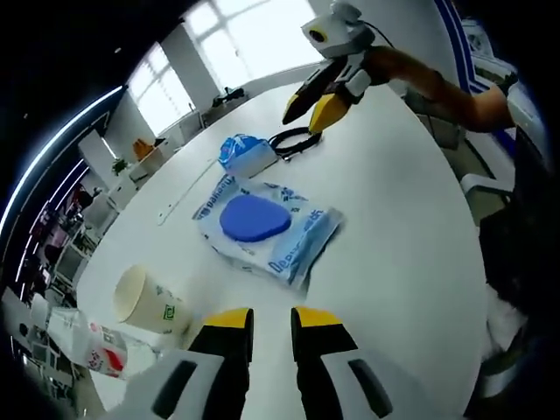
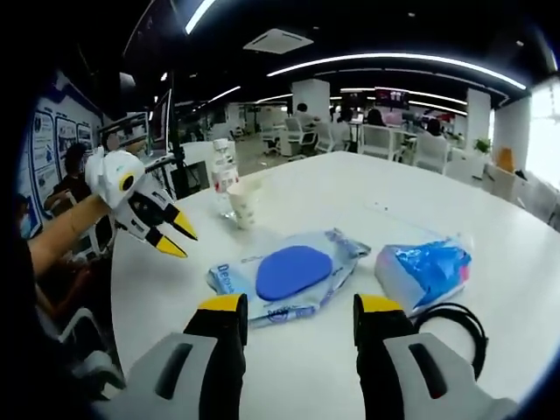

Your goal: Arrange the tabletop items into an orderly group along one side of the table until the central work area is clear of visible clutter.

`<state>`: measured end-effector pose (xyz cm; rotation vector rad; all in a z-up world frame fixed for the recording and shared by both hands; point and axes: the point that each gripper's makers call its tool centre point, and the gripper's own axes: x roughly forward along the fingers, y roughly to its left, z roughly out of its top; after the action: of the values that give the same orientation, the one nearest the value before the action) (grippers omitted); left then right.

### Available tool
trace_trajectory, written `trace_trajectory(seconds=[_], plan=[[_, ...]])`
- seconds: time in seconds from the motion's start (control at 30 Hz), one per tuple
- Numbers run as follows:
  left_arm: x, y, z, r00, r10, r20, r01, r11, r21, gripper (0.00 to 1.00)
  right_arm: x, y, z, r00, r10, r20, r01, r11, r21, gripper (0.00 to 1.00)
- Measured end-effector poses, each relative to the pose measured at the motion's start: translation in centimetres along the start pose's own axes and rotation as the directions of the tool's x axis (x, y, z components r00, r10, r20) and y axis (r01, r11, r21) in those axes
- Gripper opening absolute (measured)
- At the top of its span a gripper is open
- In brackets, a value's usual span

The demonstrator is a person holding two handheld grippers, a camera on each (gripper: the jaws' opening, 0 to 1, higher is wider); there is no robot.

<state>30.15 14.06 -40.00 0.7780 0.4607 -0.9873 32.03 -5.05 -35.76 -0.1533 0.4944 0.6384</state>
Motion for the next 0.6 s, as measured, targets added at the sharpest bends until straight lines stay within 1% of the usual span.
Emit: trace_trajectory(seconds=[0.13,0.23,0.33,0.37,0.4,0.43,0.5,0.6], plan=[[0.3,-0.3,-0.2,1.000,0.003,-0.003,-0.003,1.000,-0.002,0.16,1.1,-0.8,0.3,1.000,-0.007,-0.006,0.007,1.000,0.011,0.46],[0.4,-0.4,0.2,1.000,0.002,0.022,-0.001,0.999,-0.041,0.16,2.0,-1.0,0.4,1.000,0.007,-0.011,-0.006,1.000,0.030,0.45],[0.5,-0.5,0.3,1.000,0.008,0.028,-0.006,0.999,-0.048,0.16,2.7,-1.2,0.5,1.000,0.015,-0.016,-0.014,0.999,0.046,0.45],[0.6,-0.6,0.3,1.000,0.005,0.029,-0.003,0.999,-0.050,0.16,2.9,-1.2,0.4,1.000,0.016,-0.018,-0.015,0.999,0.047,0.45],[0.6,-0.7,0.4,0.999,0.000,0.037,0.003,0.997,-0.074,0.16,3.0,-1.2,0.3,1.000,0.015,-0.022,-0.013,0.999,0.049,0.45],[0.7,-0.7,0.4,0.999,0.000,0.036,0.003,0.997,-0.080,0.16,3.2,-1.4,0.2,1.000,0.012,-0.025,-0.011,0.999,0.051,0.45],[0.7,-0.8,0.3,0.999,-0.001,0.032,0.003,0.998,-0.066,0.16,3.4,-1.5,0.0,0.999,0.013,-0.030,-0.011,0.998,0.055,0.44],[0.7,-0.9,0.3,0.999,-0.005,0.033,0.008,0.997,-0.078,0.16,3.7,-1.8,-0.4,0.999,0.012,-0.039,-0.009,0.998,0.066,0.44]])
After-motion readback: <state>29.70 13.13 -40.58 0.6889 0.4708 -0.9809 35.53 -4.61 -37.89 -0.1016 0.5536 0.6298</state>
